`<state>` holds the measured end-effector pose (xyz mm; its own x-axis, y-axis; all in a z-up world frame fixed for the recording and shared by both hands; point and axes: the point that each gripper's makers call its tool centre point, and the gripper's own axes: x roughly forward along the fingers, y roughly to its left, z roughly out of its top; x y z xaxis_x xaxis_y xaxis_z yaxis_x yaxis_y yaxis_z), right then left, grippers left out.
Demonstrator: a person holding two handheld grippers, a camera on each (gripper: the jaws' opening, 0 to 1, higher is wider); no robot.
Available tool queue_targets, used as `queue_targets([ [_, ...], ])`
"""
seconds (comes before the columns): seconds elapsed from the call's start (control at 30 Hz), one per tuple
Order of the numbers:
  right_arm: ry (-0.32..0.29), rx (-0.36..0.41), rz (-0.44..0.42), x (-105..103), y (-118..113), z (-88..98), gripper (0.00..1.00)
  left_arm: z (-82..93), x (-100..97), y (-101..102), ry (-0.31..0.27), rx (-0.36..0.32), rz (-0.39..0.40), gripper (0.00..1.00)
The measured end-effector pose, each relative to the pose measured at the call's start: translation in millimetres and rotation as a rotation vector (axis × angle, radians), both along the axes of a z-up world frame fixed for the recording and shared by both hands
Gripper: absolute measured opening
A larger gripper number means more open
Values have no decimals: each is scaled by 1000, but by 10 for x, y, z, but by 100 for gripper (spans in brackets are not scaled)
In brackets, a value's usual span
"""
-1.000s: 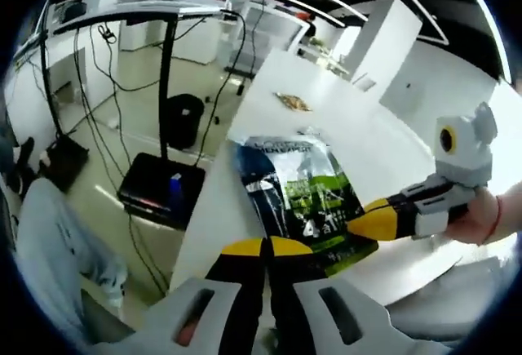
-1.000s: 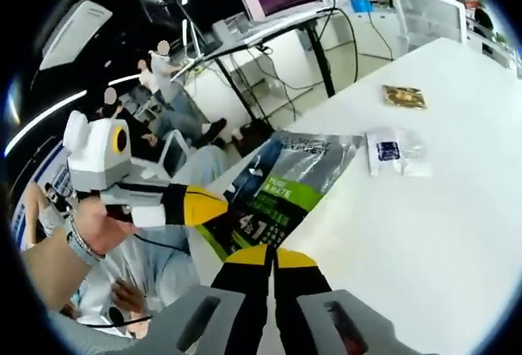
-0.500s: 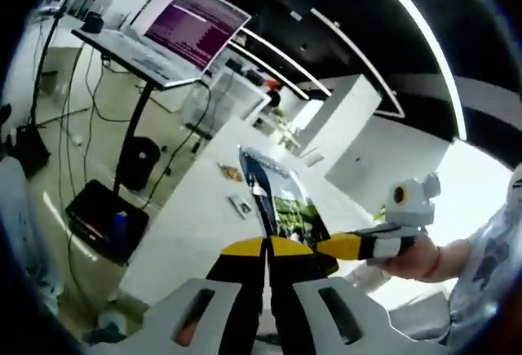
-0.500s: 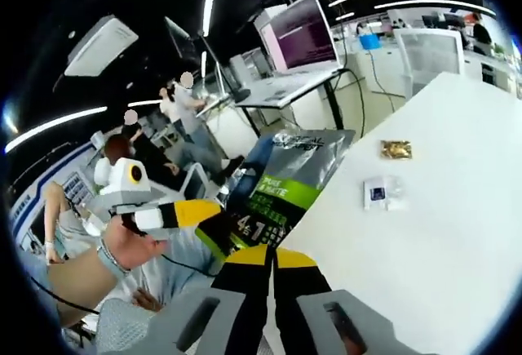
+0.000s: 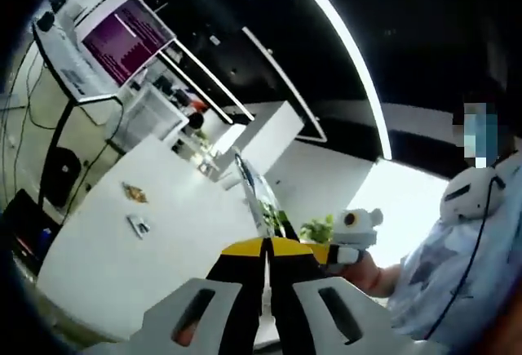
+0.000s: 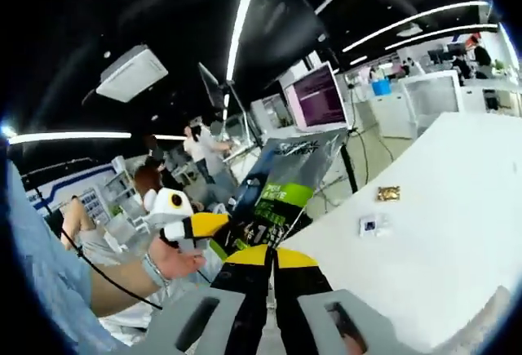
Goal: Arrange the skincare products in the storage area until every visible bottle or jar stands upright without overlapping.
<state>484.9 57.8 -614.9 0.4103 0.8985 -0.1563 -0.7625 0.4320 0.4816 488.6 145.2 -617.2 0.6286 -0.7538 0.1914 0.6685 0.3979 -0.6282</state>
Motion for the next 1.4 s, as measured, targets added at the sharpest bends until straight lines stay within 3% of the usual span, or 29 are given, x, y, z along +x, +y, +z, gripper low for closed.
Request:
queue_targets([
  [0.17, 74, 136, 47, -145, -126, 152, 0, 60, -163, -314, -30, -11, -151, 0],
  [0.27, 54, 142, 20, -115, -239, 174, 0, 100, -198, -408, -41, -26, -177, 0],
  [0.3, 109, 187, 26, -144, -250, 212, 0, 109, -217, -437, -23, -43, -201, 0],
  [0.33, 117, 208, 41, -168, -261, 237, 0, 109, -214, -453, -13, -50, -208, 0],
  [0.43, 40, 180, 16, -162, -316, 246, 0, 131, -211, -508, -9, -61, -218, 0],
  [0.57, 63, 183, 56, -265, -281, 230, 0, 117, -186, -612, -5, -44, -225, 1],
  [0.67, 21, 150, 44, -309, -262, 180, 0, 98, -157, -678, 18, -30, -244, 2],
  [0.73, 4, 109, 26, -293, -289, 117, 0, 37, -125, -697, 65, -15, -248, 1],
  [0.8, -24, 47, -2, -264, -331, 25, 0, -48, -110, -762, 106, 35, -238, 0],
  [0.9, -69, -45, -35, -248, -365, -107, 0, -145, -102, -843, 77, 168, -207, 0],
  [0.97, -59, -80, -54, -242, -385, -191, 0, -217, -125, -898, 58, 270, -213, 0],
  [1.03, -64, -95, -68, -226, -410, -231, 0, -228, -143, -935, 41, 325, -226, 0],
  [1.13, -86, -93, -93, -176, -472, -230, 3, -164, -195, -975, 26, 320, -263, 0],
  [1.3, 9, 3, -105, -136, -503, -185, 5, -109, -258, -1021, 3, 320, -311, 0],
  [1.4, 12, -54, -125, -125, -519, -252, 0, -209, -236, -1022, 42, 387, -307, 0],
])
